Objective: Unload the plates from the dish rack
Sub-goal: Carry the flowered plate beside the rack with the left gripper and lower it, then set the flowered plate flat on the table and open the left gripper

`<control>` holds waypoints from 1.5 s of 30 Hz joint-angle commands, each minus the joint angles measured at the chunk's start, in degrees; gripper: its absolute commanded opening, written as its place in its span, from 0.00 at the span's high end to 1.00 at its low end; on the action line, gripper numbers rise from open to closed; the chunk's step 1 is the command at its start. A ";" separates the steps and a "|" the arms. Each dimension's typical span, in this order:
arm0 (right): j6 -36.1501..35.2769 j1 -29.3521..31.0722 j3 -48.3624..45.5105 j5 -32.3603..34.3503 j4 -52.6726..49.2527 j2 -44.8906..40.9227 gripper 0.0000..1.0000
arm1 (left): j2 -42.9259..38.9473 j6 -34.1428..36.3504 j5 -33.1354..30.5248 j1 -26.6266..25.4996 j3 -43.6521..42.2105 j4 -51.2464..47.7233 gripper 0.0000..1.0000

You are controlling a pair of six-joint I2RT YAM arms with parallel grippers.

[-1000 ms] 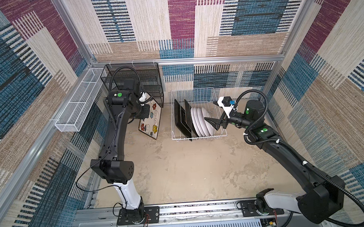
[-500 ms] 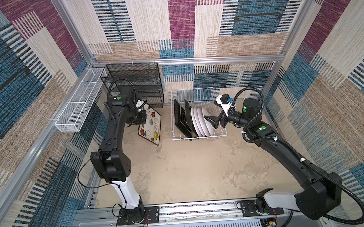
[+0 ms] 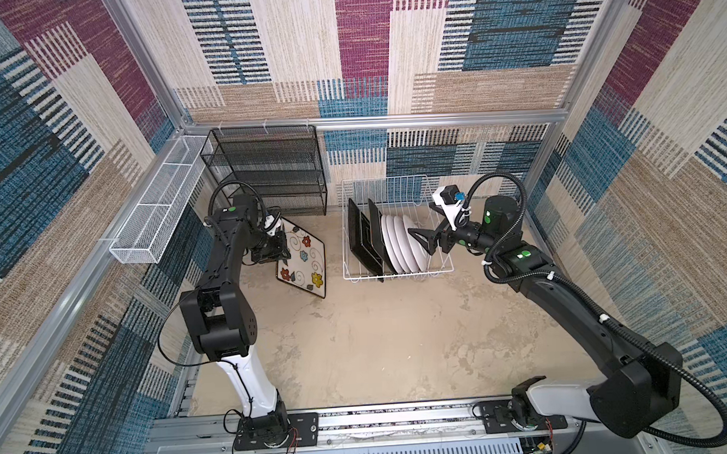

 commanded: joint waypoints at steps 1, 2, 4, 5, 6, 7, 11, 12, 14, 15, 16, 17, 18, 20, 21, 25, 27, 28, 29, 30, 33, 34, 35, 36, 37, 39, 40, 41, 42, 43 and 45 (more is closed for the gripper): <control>3.40 0.01 -0.36 -3.31 4.08 -0.21 0.00 | 1.27 0.76 6.15 0.67 -0.17 3.33 1.00; 3.97 -0.01 -0.21 -3.92 4.32 -0.05 0.00 | 1.87 0.87 6.39 0.99 -0.16 3.33 1.00; 4.56 -0.01 0.08 -3.91 4.45 -0.02 0.00 | 2.86 1.15 7.38 1.44 -0.18 3.45 1.00; 4.44 0.04 -0.28 -3.56 4.83 -0.19 0.00 | 3.27 1.28 7.47 1.69 -0.38 3.70 1.00; 4.48 0.05 -0.95 -2.89 5.58 -0.44 0.00 | 3.76 1.97 7.64 1.84 -0.46 3.80 1.00; 4.28 -0.01 -1.69 -2.83 6.35 -0.72 0.00 | 4.24 2.79 8.17 2.03 -0.45 3.76 1.00; 1.89 0.03 -3.36 -6.16 6.22 -0.52 0.00 | 6.30 4.38 8.88 3.09 0.51 3.64 1.00; 1.26 -0.01 -3.50 -7.35 5.96 -0.44 0.00 | 6.90 4.53 9.29 3.48 0.51 3.57 1.00; 0.25 0.20 -3.52 -8.34 5.31 -0.08 0.00 | 7.87 4.84 9.94 4.21 0.63 3.60 1.00; -0.16 0.25 -3.50 -8.41 5.06 0.04 0.00 | 8.44 5.08 9.90 4.41 0.67 3.64 1.00; -0.61 0.25 -3.52 -8.44 4.86 0.11 0.00 | 8.96 5.24 9.66 4.51 0.61 3.64 1.00; -1.04 0.36 -3.51 -8.46 4.55 0.23 0.00 | 9.52 5.46 9.43 4.62 0.53 3.64 1.00; -1.43 0.44 -3.37 -8.53 4.14 0.38 0.00 | 10.09 5.46 9.34 4.77 0.54 3.67 1.00; -2.19 0.70 -3.17 -8.70 3.43 0.62 0.00 | 11.17 5.73 9.92 5.03 0.58 3.62 1.00; -2.50 0.89 -2.91 -8.49 3.05 0.81 0.00 | 11.64 5.95 9.78 5.10 0.62 3.62 1.00; -3.29 1.62 -2.62 -7.95 1.74 1.11 0.00 | 13.72 6.32 9.42 5.52 1.13 3.64 1.00; -3.78 1.79 -2.73 -7.77 1.43 1.27 0.00 | 14.39 6.59 9.19 5.85 1.15 3.67 1.00; -3.93 1.85 -2.58 -7.56 1.23 1.37 0.00 | 14.61 6.69 9.09 6.24 1.28 3.62 1.00; -4.12 1.88 -2.42 -7.36 0.97 1.52 0.00 | 14.99 6.77 9.07 6.58 1.39 3.69 1.00; -4.21 1.97 -2.24 -7.10 0.83 1.62 0.00 | 15.33 6.84 9.07 7.00 1.48 3.70 1.00; -4.20 2.03 -2.03 -6.88 0.85 1.77 0.00 | 16.61 7.10 8.84 7.82 2.16 3.31 1.00; -4.19 2.01 -1.96 -6.88 0.90 1.88 0.00 | 17.11 7.08 9.49 7.95 2.78 2.76 1.00; -4.18 2.13 -1.86 -6.78 0.86 1.97 0.00 | 17.69 7.38 10.00 7.94 3.62 1.86 1.00; -4.07 2.19 -1.86 -6.80 0.88 2.07 0.00 | 17.90 7.25 9.80 7.96 3.92 1.78 1.00; -4.14 2.27 -1.73 -6.74 0.91 2.15 0.00 | 17.89 7.06 9.54 8.00 4.11 1.78 1.00; -4.15 2.36 -1.55 -6.71 0.77 2.33 0.00 | 18.06 6.73 9.21 8.04 4.50 1.81 1.00; -4.14 2.37 -1.37 -6.58 0.76 2.42 0.00 | 18.27 6.35 8.76 8.00 4.77 1.73 1.00; -4.14 2.50 -1.34 -6.60 0.78 2.43 0.00 | 18.51 5.95 8.34 8.04 5.06 1.71 1.00; -4.15 2.51 -1.23 -6.60 0.76 2.54 0.00 | 18.83 5.67 8.08 8.00 5.32 1.63 1.00; -4.07 2.59 -1.11 -6.54 0.76 2.60 0.00 | 19.05 5.27 7.59 8.05 5.43 1.42 1.00; -4.04 2.62 -1.01 -6.51 0.86 2.57 0.00 | 19.41 4.29 6.55 8.05 5.48 1.45 0.97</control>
